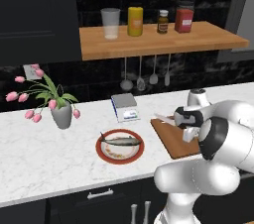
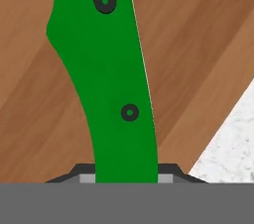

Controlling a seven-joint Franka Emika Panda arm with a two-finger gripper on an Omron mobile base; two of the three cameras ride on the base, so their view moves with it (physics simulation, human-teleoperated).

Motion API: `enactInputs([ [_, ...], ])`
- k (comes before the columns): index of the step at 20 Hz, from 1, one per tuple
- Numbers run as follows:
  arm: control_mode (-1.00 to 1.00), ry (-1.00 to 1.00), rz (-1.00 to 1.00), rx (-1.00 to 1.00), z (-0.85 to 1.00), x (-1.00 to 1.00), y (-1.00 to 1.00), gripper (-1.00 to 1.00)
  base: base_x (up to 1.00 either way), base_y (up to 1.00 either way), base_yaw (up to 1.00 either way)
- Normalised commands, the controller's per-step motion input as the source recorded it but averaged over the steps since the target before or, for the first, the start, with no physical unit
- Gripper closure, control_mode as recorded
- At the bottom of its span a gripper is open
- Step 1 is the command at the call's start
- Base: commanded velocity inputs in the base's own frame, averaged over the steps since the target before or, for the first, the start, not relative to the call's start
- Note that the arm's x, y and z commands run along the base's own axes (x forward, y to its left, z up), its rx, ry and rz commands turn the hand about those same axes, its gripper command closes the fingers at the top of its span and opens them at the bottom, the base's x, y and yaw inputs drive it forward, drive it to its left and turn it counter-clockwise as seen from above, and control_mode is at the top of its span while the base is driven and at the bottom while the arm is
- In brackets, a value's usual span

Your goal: Pick up the knife from the drawer and place it on the cutting board. Then place the meat from the plate to the cutting board.

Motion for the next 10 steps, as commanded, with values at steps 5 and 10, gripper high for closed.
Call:
enactInputs([
  [5,-1.00,0.07,0.00,0.00,-0.33,0.16,-0.09,1.00,0.00,0.00,0.00],
  [10,-1.00,-0.01,0.00,0.00,0.04,0.00,0.00,-1.00,0.00,0.00,0.00],
])
